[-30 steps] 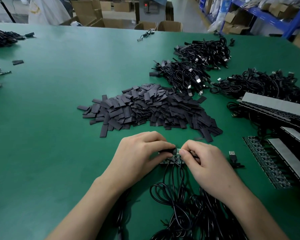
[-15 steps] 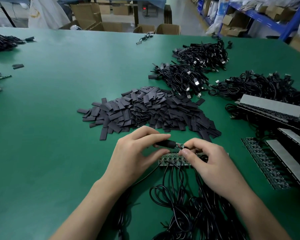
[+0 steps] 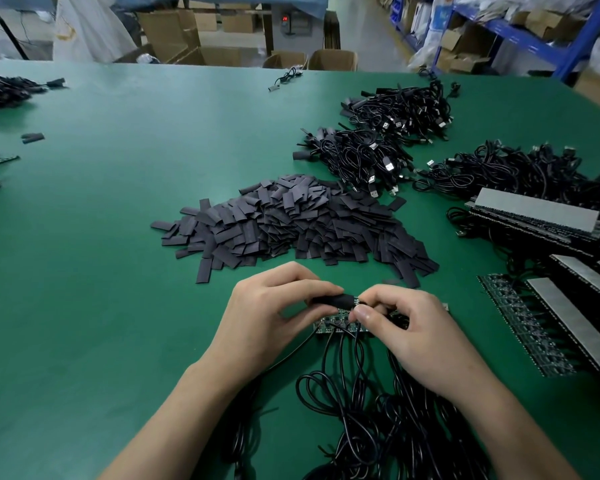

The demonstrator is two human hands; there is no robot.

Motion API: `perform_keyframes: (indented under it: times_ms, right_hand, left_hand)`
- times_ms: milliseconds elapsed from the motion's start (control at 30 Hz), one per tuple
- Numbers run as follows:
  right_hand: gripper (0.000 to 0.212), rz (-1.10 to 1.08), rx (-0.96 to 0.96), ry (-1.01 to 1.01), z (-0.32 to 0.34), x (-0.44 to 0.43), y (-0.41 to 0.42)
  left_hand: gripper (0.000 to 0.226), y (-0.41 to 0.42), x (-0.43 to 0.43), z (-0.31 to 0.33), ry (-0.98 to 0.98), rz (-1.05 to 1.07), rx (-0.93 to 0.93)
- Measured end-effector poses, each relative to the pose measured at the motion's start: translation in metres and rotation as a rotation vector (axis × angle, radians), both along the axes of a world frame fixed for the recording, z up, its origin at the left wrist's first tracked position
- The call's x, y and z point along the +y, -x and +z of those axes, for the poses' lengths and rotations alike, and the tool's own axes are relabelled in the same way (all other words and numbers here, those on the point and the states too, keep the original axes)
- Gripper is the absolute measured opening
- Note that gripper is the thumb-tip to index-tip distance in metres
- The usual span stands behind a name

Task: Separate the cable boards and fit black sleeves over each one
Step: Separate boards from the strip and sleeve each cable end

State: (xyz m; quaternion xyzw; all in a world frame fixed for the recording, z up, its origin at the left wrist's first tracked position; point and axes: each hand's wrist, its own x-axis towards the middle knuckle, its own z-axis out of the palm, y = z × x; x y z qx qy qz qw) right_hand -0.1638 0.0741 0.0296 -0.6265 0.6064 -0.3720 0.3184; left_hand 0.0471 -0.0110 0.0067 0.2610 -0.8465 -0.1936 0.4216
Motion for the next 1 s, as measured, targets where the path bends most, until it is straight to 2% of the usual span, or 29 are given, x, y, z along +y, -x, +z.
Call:
perform_keyframes:
  times_ms: [500,667,800,900,1000]
  right_hand:
    - [0.016,0.023,0.047,-0.009,0.001,0.0,-0.001]
    - [0.015,-0.019,0.062,0.013,0.002,0.0,-0.001]
    - [0.023,-0.022,0.025,0.022,0.003,0.0,-0.002]
    - [0.025,-0.029,0.01,0.035,0.003,0.001,-0.004]
    - [0.024,-0.053,0.02,0.056,0.002,0.001,-0.007]
  left_hand:
    - [0.022,0.001,0.004,0.004,-0.039,-0.02,-0.019]
    - [0.029,0.004,0.007,0.006,-0.076,0.07,0.067]
    - [0.035,0.004,0.007,0.007,-0.149,0.19,0.18]
    - [0.026,0.004,0.008,0.009,-0.21,0.24,0.247]
    - [0.02,0.004,0.009,0.01,-0.178,0.242,0.223]
